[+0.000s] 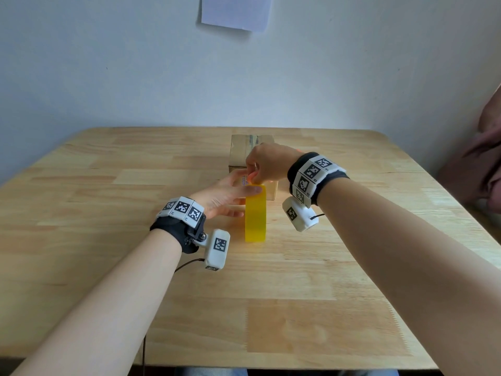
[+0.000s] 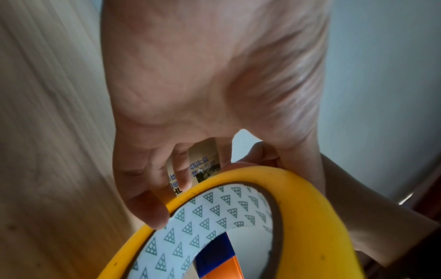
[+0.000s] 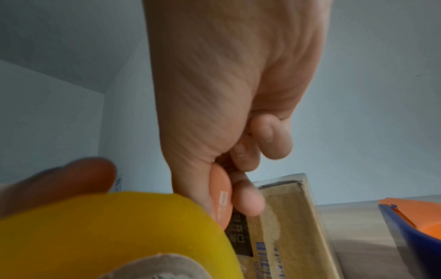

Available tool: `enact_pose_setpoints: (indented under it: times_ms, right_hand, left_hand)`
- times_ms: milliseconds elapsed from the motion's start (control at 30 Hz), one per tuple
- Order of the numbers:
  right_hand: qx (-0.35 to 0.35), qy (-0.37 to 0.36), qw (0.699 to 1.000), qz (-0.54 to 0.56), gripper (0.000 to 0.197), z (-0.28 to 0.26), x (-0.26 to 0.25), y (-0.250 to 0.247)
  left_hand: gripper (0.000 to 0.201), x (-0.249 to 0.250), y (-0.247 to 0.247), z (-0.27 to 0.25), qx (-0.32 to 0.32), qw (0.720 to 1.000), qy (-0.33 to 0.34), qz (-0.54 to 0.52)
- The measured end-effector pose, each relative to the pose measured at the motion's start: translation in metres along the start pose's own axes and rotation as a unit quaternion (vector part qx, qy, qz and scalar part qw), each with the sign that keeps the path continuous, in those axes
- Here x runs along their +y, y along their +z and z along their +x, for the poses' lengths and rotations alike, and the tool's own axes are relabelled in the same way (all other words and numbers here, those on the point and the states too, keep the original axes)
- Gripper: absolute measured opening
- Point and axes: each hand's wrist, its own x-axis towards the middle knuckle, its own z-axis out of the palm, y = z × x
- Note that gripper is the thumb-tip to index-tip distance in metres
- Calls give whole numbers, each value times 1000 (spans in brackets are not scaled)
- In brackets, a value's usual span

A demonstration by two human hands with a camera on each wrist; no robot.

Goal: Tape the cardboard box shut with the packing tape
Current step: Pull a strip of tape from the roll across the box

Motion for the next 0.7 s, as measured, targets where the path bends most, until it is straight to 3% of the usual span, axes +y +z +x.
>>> enact_pose_setpoints:
  times_ms: [233,333,467,700]
  right_hand:
    - [-12,9,1000,1,6,4,1,1]
    - [-20,18,1000,14,16,2,8,2]
    - [-13,23,999,31,8,-5,17,5]
    - [-39,70,996,37,7,-26,39,6]
  left_hand:
    - [82,3,0,-2,-9,1000,-14,5]
    - [91,5,0,0,-9,1000,-16,10]
    - [102,7,1,1,-8,1000,-21,22]
    - [98,12,2,-6,-1,999,-36,23]
